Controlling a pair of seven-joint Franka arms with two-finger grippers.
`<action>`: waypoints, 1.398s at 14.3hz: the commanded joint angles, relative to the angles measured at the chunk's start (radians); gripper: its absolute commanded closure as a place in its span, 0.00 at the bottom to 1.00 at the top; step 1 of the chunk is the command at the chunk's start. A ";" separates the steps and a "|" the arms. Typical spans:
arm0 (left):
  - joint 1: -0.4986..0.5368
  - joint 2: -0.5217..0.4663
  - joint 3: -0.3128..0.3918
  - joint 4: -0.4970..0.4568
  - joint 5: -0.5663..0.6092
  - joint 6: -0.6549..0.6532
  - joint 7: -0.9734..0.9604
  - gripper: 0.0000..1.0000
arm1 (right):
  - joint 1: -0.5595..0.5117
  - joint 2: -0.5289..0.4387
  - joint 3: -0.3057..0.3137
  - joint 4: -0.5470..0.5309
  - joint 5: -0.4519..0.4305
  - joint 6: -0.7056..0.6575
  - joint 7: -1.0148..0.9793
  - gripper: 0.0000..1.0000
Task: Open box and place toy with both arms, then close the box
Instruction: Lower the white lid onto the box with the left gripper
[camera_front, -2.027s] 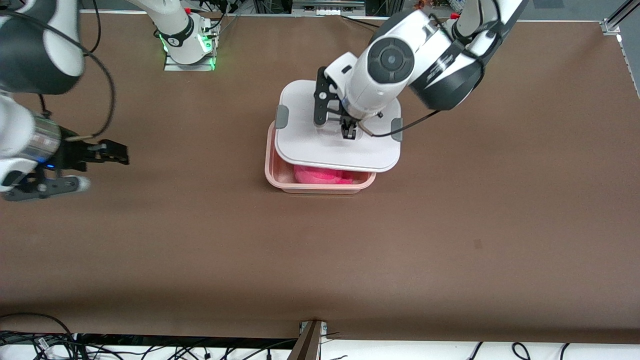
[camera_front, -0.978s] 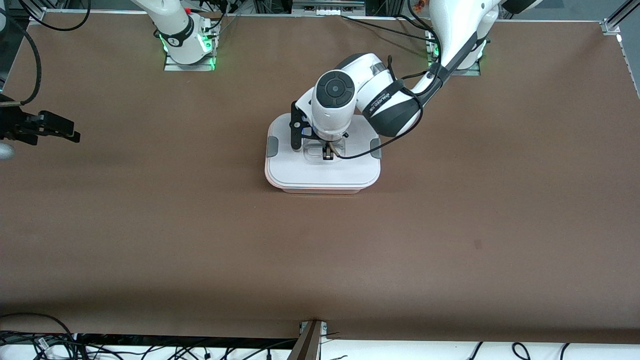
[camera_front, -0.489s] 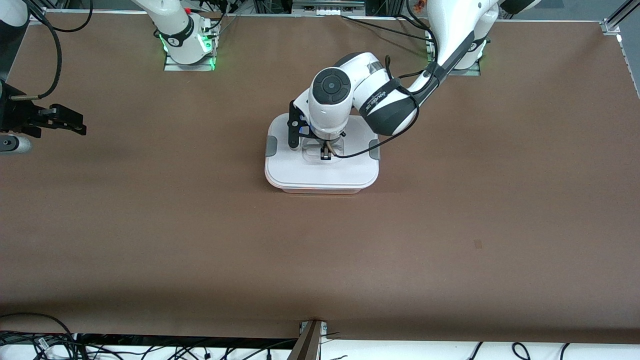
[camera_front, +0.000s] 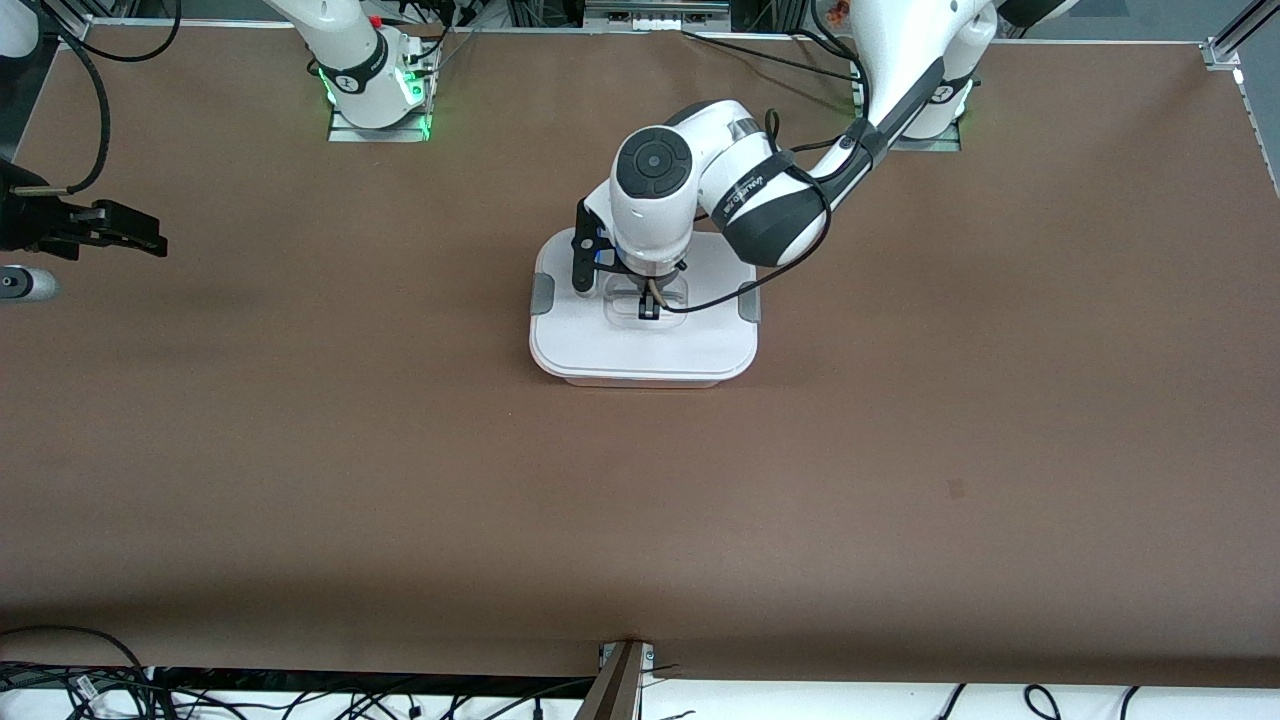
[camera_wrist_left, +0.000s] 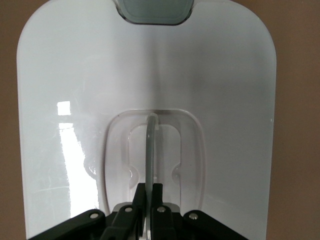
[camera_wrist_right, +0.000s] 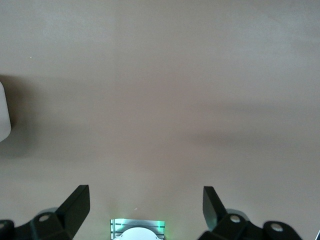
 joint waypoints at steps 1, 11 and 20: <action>-0.017 0.027 0.010 -0.004 0.043 0.014 0.003 1.00 | -0.015 -0.039 0.018 -0.039 -0.001 -0.020 0.019 0.00; -0.020 0.027 0.028 -0.024 0.044 0.027 0.003 1.00 | -0.005 -0.021 0.016 -0.026 -0.010 -0.003 0.006 0.00; -0.017 -0.117 0.026 -0.017 0.028 -0.124 -0.120 0.00 | -0.003 0.000 0.021 0.005 -0.005 0.018 0.004 0.00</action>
